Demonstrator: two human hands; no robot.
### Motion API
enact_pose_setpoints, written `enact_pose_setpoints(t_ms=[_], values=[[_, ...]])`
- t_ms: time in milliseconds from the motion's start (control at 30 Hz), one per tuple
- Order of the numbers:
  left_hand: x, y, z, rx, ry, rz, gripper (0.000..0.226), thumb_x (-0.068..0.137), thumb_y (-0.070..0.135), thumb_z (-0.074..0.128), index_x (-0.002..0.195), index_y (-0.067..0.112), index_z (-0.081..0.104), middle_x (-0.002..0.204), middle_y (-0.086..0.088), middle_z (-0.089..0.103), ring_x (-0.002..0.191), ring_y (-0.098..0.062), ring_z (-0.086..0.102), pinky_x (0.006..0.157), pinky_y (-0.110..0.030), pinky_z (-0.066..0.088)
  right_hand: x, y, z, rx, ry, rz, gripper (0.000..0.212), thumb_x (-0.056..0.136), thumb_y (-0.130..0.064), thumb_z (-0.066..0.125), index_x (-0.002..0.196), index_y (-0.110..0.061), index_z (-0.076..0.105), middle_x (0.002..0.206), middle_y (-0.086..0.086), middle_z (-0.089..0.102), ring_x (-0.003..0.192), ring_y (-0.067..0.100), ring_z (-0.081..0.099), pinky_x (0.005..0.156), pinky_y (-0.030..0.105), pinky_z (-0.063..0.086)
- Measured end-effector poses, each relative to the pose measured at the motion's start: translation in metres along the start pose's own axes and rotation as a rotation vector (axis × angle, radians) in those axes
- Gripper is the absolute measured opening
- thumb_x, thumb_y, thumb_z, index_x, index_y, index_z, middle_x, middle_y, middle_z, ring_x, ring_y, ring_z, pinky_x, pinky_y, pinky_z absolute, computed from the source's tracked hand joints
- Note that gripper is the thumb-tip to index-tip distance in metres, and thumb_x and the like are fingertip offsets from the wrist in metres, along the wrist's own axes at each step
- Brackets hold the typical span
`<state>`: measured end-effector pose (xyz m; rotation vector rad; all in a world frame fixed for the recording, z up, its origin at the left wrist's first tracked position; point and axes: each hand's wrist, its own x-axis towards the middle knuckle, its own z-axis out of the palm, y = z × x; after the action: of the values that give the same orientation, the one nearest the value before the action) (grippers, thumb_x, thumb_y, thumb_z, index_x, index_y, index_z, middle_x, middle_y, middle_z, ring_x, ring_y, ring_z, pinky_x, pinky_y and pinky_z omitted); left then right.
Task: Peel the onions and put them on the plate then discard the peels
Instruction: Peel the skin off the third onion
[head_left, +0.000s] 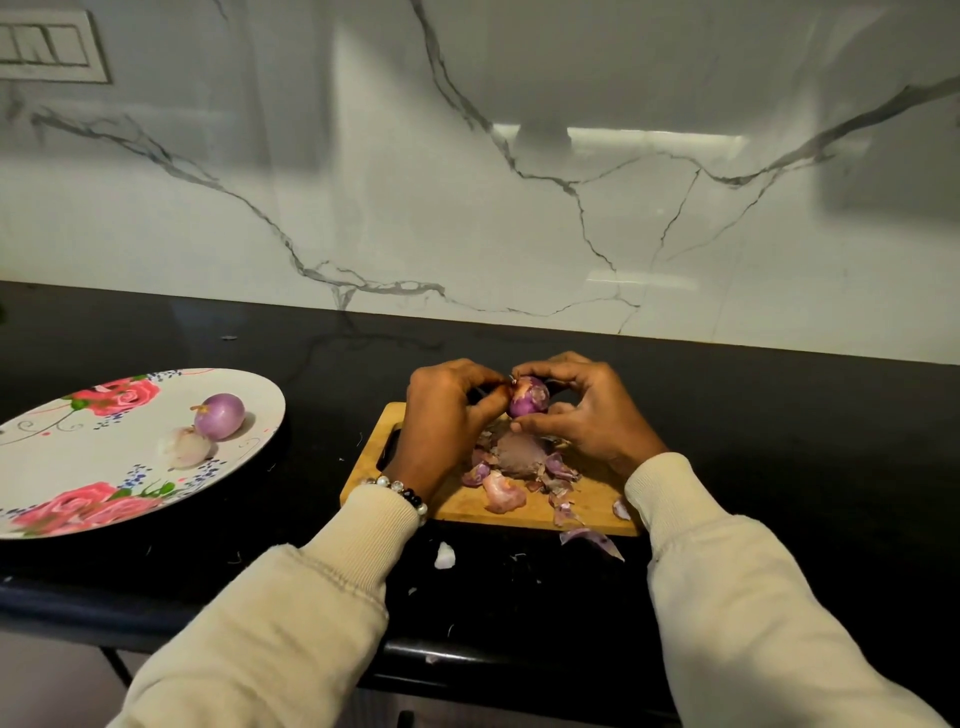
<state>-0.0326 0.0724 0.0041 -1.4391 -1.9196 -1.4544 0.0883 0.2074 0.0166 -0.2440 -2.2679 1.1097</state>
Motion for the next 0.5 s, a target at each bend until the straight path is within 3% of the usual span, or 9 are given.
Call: enact_pose_setpoints(t_ms=[200,500], values=[[-0.0009,-0.0006,-0.0008,0.085,0.023,0.082,0.013,0.08,0.006,0.075,0.092,0.008,0.076,0.082,-0.002,0.07,0.069,-0.006,0.059,0.064,-0.017,0.049,-0.0008,-0.0008,0.0043,0.016,-0.011,0.002,0.052,0.067,-0.009,0.089,0.112,-0.027,0.07,0.111,0.001,0.06,0.1,0.013,0.063,0.084,0.025,0.058],[0.0014,-0.0004,0.0007,0.003,0.032,0.073,0.018,0.083,0.008,0.074,0.1,0.012,0.077,0.086,0.004,0.07,0.073,0.01,0.055,0.069,-0.002,0.042,0.0004,0.0008,0.0013,0.055,0.022,0.004,0.052,0.066,-0.012,0.089,0.112,-0.028,0.071,0.109,0.001,0.061,0.104,0.016,0.063,0.092,0.033,0.056]])
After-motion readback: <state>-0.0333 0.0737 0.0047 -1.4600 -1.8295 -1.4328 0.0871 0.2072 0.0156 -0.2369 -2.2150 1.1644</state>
